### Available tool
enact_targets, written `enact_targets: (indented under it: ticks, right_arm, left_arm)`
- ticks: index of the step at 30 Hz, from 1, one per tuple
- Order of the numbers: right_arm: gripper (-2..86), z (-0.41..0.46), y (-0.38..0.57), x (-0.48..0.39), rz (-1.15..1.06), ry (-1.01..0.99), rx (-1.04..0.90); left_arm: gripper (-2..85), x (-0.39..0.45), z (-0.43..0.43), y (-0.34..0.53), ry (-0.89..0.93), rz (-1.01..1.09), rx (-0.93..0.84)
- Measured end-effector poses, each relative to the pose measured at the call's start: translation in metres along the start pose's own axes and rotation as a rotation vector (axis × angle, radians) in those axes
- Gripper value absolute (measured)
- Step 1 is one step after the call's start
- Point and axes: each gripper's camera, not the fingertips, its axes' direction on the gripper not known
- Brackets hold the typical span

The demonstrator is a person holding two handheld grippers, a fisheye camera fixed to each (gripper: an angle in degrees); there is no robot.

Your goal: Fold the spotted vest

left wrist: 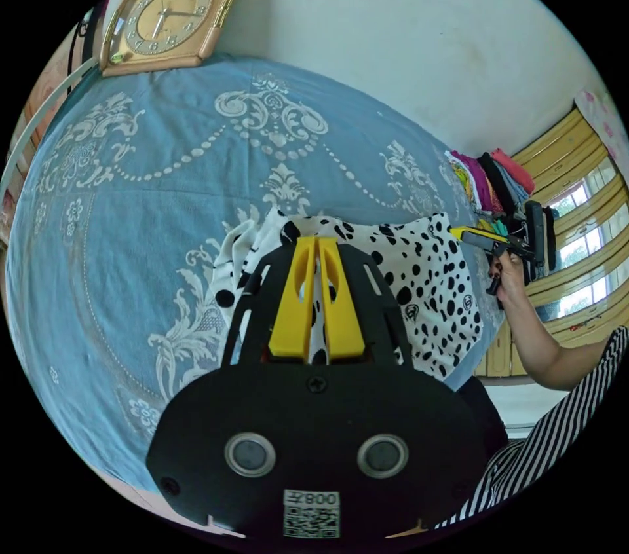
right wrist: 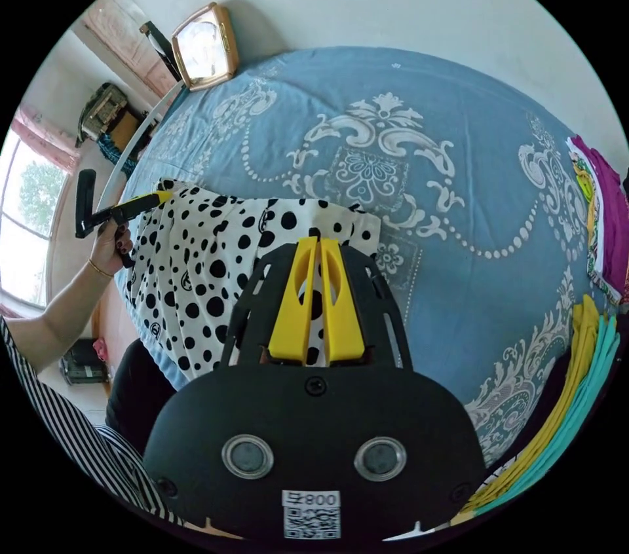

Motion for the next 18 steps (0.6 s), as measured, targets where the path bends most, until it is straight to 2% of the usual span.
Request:
enact_targets:
  ticks: [3, 8, 11, 15, 18]
  right_arm:
    - [2.4, 0.002, 0.006, 0.002, 0.018, -0.008, 0.006]
    - [1.9, -0.017, 0.026, 0.002, 0.053, 0.068, 0.064]
    - [1.0, -0.024, 0.039, -0.002, 0.023, 0.059, 0.101]
    - [0.3, 0.001, 0.037, 0.006, 0.041, 0.076, -0.011]
    - [0.2, 0.001, 0.043, 0.017, 0.063, 0.048, -0.007]
  left_arm:
    - [3.7, -0.008, 0.005, 0.005, 0.026, -0.025, -0.029]
    - [6.4, -0.013, -0.03, 0.021, 0.081, -0.012, 0.088]
    - [6.3, -0.019, -0.049, 0.033, 0.055, 0.002, 0.119]
    - [2.9, -0.04, -0.049, 0.036, -0.01, -0.05, 0.061]
    - [1.2, -0.063, -0.059, 0.036, -0.095, -0.144, 0.08]
